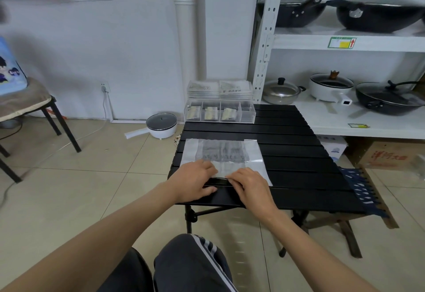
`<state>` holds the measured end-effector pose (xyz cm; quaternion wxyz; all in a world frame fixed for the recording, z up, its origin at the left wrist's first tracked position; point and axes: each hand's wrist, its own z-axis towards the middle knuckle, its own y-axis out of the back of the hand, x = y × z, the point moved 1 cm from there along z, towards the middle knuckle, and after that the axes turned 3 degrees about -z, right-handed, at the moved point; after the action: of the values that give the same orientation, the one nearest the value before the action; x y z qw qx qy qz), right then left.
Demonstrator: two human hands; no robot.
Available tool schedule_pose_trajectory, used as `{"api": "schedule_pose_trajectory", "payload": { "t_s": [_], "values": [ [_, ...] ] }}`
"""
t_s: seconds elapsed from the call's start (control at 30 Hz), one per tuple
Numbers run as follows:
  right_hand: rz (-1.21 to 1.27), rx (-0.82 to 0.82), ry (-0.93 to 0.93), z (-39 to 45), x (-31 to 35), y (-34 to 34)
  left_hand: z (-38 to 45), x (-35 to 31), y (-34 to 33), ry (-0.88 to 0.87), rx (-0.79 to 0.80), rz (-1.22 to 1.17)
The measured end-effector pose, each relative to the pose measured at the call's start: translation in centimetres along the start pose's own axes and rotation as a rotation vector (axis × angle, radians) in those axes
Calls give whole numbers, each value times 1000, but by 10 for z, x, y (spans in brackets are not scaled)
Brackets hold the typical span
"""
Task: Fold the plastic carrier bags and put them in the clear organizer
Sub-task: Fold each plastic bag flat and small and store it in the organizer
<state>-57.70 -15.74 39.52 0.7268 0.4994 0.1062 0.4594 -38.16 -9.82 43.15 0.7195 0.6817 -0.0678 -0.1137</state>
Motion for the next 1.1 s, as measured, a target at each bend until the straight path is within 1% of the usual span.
{"api": "schedule_pose_trajectory", "payload": {
  "t_s": [0.07, 0.17, 0.27, 0.37, 0.43, 0.5, 0.6, 0.7, 0.83, 0.93, 1.03, 1.1],
  "values": [
    [8, 19, 35, -3, -3, 7, -5, 2, -5, -5, -13, 23],
    [-63, 45, 64, -9, -13, 18, -12, 6, -6, -22, -40, -16],
    [-96, 34, -19, -16, -32, 31, -17, 11, 0, -28, -4, -77],
    [55, 58, -175, -17, -50, 37, -17, 17, 7, -25, 66, -140],
    [188, 83, -246, -15, -54, 36, -17, 18, 12, 17, 99, -192],
    [253, 94, -289, -11, -56, 34, -17, 17, 17, 61, 101, -261],
    [251, 97, -364, -5, -61, 28, -24, 21, 18, 128, 30, -393],
    [293, 93, -450, -3, -68, 24, -43, 35, 11, 282, -34, -521],
    [327, 94, -481, 1, -73, 21, -59, 45, 0, 457, -247, -623],
    [411, 53, -517, 7, -66, 27, -53, 46, -6, 591, -391, -762],
    [458, 34, -562, 13, -63, 29, -42, 48, -6, 664, -484, -871],
    [468, 37, -578, 15, -64, 29, -37, 48, -3, 704, -498, -973]
  ]
}}
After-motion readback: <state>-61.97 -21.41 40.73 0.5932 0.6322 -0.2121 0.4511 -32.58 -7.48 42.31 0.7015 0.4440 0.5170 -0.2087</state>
